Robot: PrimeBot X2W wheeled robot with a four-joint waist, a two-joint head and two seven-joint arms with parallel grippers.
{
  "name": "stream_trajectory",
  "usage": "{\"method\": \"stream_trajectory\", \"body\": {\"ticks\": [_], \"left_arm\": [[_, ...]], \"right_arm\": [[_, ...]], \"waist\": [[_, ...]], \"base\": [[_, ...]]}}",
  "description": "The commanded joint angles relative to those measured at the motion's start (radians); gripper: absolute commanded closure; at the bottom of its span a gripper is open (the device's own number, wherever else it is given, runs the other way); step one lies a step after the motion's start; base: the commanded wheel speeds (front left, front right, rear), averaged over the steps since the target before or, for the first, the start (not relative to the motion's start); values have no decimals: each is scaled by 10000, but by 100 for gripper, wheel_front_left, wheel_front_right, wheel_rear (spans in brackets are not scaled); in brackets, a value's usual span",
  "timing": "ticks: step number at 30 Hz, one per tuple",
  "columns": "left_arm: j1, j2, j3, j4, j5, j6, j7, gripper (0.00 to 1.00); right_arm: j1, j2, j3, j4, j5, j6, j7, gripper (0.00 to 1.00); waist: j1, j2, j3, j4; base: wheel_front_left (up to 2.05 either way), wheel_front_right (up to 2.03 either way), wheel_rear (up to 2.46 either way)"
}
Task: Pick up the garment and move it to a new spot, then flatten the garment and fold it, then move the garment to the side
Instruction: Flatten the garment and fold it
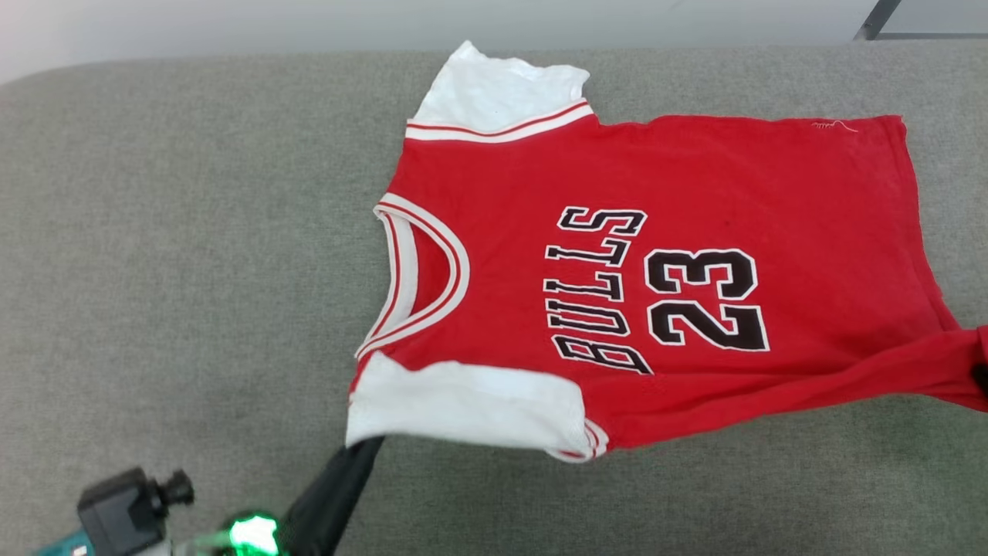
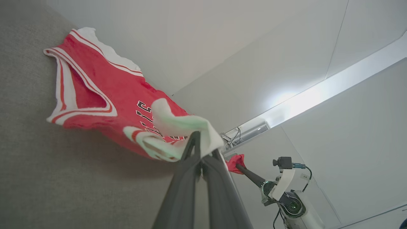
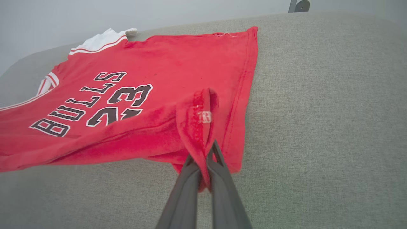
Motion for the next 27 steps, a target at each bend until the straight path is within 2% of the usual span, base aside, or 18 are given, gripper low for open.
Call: {"method": "stream_trajectory", "body": {"ticks": [1, 7, 9, 17, 21, 27], "left_arm": [[-344, -56, 66, 146, 53, 5, 16, 100], [-2211, -502, -186, 1125, -208, 3, 620, 100], [-3058, -482, -314, 1694, -186, 4, 1035, 100], [-5886, -1214, -546, 4354, -753, 3, 1853, 100], [-6513, -1418, -726, 5880, -742, 4, 1985, 100], [-7017, -1724, -1224, 7986, -146, 4, 1809, 100]], "right_arm": [[-17, 109, -37, 15, 35, -9, 3, 100], [-774, 337, 91, 589, 16, -9, -46, 100], [-1141, 406, 109, 946, -46, -9, -62, 100], [-2613, 611, 242, 2314, -387, -9, 1, 100], [-3045, 752, 409, 2950, -550, -9, 62, 100], [-3427, 851, 777, 3594, -862, -10, -63, 100]], "waist": [[0, 0, 24, 9], [0, 0, 269, 29], [0, 0, 395, 38], [0, 0, 931, -102], [0, 0, 1066, -175], [0, 0, 1246, -259]], "base": [[0, 0, 0], [0, 0, 0], [0, 0, 0], [0, 0, 0], [0, 0, 0], [0, 0, 0]]}}
